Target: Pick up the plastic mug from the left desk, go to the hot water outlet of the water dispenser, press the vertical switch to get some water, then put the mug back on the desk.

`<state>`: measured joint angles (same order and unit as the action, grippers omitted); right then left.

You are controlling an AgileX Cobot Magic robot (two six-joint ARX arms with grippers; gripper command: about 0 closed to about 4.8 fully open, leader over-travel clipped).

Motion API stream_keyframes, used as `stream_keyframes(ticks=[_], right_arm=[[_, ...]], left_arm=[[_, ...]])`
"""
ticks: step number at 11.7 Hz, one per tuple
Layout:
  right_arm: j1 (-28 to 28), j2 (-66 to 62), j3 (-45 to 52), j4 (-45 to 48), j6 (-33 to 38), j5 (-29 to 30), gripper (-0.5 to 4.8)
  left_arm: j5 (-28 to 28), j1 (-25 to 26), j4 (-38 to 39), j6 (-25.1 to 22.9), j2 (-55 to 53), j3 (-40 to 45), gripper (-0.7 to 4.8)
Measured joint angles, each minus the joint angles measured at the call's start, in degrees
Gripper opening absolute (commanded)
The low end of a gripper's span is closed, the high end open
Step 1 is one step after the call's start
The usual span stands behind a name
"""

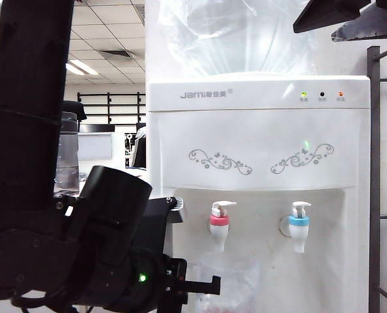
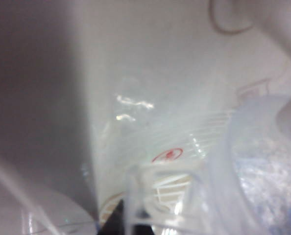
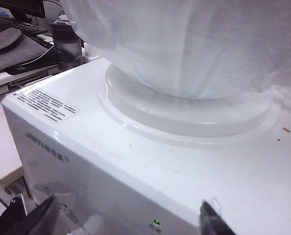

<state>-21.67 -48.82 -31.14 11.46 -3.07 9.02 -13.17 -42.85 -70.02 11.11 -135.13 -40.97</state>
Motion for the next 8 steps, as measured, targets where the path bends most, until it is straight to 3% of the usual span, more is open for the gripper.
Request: stream_keyframes(ticks=[8], right_arm=[[0.00, 0.00, 0.00, 0.00, 0.00, 0.00, 3.73]], left_arm=[[-0.39, -0.17, -4.13, 0.17, -0.68, -1.27, -0.05]])
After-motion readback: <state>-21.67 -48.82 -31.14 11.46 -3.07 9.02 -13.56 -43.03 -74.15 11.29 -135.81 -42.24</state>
